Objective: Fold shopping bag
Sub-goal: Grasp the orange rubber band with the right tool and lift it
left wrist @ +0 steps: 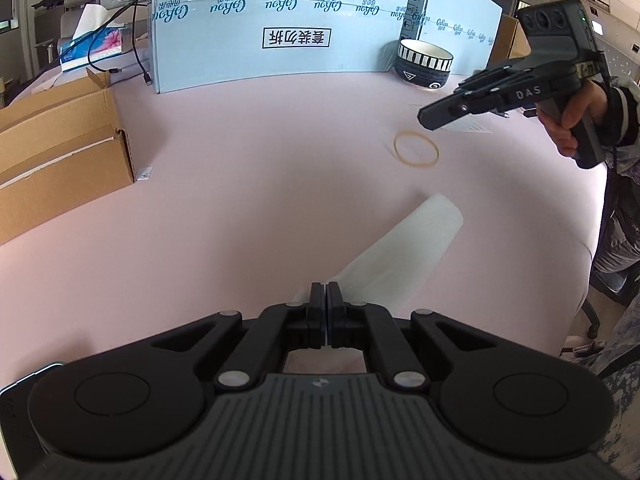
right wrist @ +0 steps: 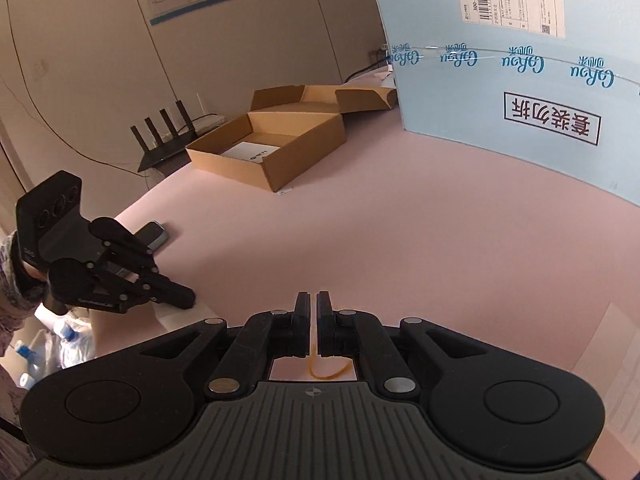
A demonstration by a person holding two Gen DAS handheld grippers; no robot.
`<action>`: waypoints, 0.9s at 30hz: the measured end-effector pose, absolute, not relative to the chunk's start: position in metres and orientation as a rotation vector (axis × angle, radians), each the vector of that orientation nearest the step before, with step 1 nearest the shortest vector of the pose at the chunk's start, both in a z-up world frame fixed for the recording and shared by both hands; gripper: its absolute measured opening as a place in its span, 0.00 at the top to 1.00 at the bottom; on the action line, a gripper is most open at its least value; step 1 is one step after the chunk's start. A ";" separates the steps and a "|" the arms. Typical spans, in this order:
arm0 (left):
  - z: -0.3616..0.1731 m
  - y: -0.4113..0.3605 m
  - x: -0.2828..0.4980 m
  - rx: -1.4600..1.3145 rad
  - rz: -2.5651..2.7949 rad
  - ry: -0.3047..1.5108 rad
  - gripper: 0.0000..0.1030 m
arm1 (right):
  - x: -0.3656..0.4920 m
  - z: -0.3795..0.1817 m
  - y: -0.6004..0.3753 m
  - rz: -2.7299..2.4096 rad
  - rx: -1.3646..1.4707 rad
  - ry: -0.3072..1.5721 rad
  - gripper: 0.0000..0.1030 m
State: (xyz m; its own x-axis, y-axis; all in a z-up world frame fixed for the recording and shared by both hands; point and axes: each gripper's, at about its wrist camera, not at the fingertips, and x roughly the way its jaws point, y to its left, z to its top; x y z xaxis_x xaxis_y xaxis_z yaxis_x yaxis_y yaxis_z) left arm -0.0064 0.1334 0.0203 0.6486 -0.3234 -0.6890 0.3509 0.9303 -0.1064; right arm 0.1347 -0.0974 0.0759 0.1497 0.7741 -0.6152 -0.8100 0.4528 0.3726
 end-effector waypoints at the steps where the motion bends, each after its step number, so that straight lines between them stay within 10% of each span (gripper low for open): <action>1: 0.020 0.134 -0.007 0.039 -0.384 0.772 0.99 | 0.132 0.074 -0.093 1.152 -0.034 0.860 0.98; 10: 0.018 0.139 -0.008 0.016 -0.390 0.757 0.99 | 0.131 0.075 -0.101 1.044 -0.050 0.813 0.83; 27: 0.015 0.139 -0.011 0.008 -0.382 0.746 0.99 | 0.079 0.051 -0.015 1.195 -1.019 0.668 0.85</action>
